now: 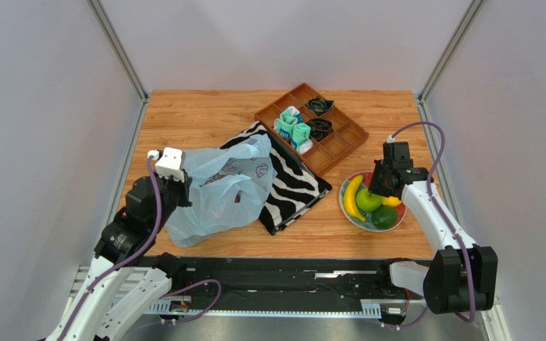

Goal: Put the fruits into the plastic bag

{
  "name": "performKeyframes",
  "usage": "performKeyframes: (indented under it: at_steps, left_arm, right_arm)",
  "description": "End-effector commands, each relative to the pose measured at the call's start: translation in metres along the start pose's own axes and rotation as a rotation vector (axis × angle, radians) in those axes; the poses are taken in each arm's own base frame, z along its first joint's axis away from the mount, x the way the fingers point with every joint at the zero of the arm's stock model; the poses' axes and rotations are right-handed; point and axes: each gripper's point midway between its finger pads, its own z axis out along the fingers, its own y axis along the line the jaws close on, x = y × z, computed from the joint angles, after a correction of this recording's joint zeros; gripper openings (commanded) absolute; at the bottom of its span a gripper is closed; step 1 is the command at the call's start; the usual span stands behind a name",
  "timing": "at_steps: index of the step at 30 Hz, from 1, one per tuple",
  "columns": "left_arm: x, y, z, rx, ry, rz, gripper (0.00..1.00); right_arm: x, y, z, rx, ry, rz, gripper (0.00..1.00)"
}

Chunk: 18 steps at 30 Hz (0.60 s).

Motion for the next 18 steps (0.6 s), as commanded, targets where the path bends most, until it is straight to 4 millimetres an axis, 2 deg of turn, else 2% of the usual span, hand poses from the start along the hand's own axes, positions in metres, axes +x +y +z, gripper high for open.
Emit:
performKeyframes:
  at_steps: [1,11,14,18]
  left_arm:
    - [-0.005,0.001,-0.001,-0.001,-0.017,0.006,0.00]
    - [-0.006,0.001,-0.002,-0.002,-0.022,0.005,0.00]
    - [-0.006,0.001,-0.001,-0.001,-0.020,0.005,0.00]
    - [-0.007,0.000,-0.001,0.004,-0.024,0.004,0.00]
  right_arm:
    - [-0.017,0.005,-0.015,-0.025,-0.064,-0.004,0.00]
    - [-0.041,0.021,-0.052,-0.118,-0.193,0.021,0.00]
    - [-0.047,0.031,-0.067,-0.186,-0.228,0.022,0.00]
    - [-0.059,0.063,-0.095,-0.354,-0.314,0.018,0.00]
